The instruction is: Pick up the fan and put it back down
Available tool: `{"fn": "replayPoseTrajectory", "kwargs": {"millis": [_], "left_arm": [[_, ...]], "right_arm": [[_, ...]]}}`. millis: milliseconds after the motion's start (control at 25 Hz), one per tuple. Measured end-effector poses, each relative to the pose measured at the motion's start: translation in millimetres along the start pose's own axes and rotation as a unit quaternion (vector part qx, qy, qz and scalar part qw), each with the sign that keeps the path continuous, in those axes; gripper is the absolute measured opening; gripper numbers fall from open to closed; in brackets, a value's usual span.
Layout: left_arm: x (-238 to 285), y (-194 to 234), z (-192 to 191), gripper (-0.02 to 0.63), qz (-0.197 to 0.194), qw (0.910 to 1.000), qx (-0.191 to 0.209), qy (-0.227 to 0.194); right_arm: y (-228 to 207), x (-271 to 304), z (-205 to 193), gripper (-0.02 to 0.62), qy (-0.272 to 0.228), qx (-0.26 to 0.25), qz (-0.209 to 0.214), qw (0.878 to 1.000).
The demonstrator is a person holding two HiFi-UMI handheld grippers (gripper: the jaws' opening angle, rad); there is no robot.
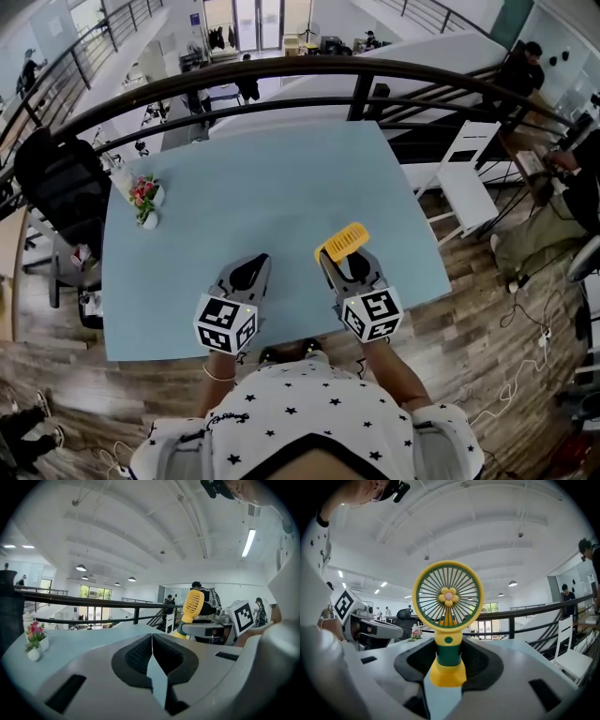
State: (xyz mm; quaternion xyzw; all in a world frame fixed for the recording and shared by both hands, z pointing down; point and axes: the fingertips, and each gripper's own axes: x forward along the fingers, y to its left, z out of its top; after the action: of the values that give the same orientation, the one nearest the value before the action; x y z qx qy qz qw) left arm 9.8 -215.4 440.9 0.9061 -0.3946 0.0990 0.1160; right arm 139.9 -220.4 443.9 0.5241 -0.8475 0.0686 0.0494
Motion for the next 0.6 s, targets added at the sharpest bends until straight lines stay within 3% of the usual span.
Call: {"fn": "replayPoseTrajectory", "kwargs": {"millis": [600], "left_arm": [[-8,25,-4,0.029,0.04,0.9991,-0.013,0.002]], "right_arm": [[2,31,-6,0.166,0.008,-0.001,0.023,1.0]]}}
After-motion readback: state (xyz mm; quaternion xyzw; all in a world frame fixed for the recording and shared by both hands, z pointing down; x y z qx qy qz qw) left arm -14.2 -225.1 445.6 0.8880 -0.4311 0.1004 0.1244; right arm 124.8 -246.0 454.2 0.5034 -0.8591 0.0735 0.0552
